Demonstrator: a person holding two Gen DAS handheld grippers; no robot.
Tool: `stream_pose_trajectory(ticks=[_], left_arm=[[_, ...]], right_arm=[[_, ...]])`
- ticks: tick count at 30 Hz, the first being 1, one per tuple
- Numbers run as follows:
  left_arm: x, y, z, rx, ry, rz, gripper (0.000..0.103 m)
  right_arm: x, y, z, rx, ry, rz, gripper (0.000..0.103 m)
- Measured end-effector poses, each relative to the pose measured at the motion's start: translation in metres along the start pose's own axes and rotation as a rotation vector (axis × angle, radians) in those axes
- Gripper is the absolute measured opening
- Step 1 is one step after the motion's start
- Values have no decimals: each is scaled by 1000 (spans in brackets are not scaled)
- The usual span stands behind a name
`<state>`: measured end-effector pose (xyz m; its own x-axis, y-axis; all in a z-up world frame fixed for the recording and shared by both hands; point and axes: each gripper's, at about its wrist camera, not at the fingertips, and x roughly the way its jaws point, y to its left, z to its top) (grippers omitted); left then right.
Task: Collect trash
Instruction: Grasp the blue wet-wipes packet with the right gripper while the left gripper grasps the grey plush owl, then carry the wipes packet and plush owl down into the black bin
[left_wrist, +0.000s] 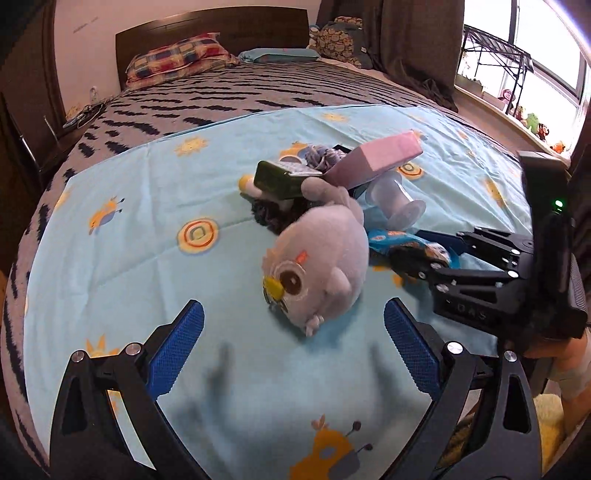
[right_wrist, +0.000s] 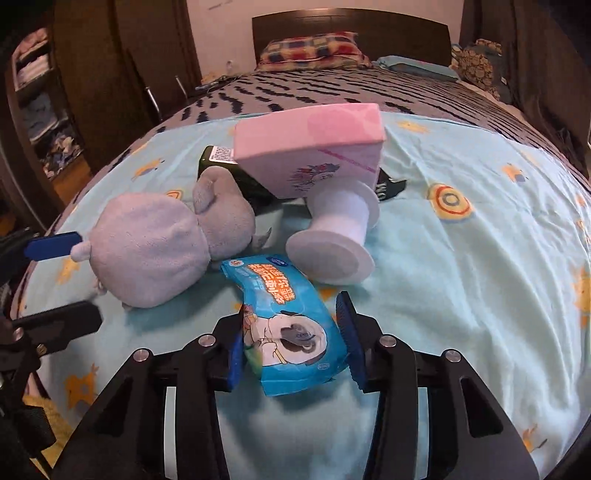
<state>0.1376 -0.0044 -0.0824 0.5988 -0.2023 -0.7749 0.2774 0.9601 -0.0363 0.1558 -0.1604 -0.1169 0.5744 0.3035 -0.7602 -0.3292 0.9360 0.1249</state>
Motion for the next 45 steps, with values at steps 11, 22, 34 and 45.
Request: stream_pose_trajectory(ticks=[11,22,34,45], left_arm=[[36,-12,19,19,1,-18,90],[5,-19,2,70,-19,-14,57],[-82,-42,-75,74,-77,-58,57],[-105,-68,-165,61,-14,-125,57]], right_arm=[[-21,-3,-14,6,-5,1,44],[-60,-5,-35,7,-52,-47,44],[-131,11,-85,20,-120,-21,44],[-147,35,-157,66,-58,32,44]])
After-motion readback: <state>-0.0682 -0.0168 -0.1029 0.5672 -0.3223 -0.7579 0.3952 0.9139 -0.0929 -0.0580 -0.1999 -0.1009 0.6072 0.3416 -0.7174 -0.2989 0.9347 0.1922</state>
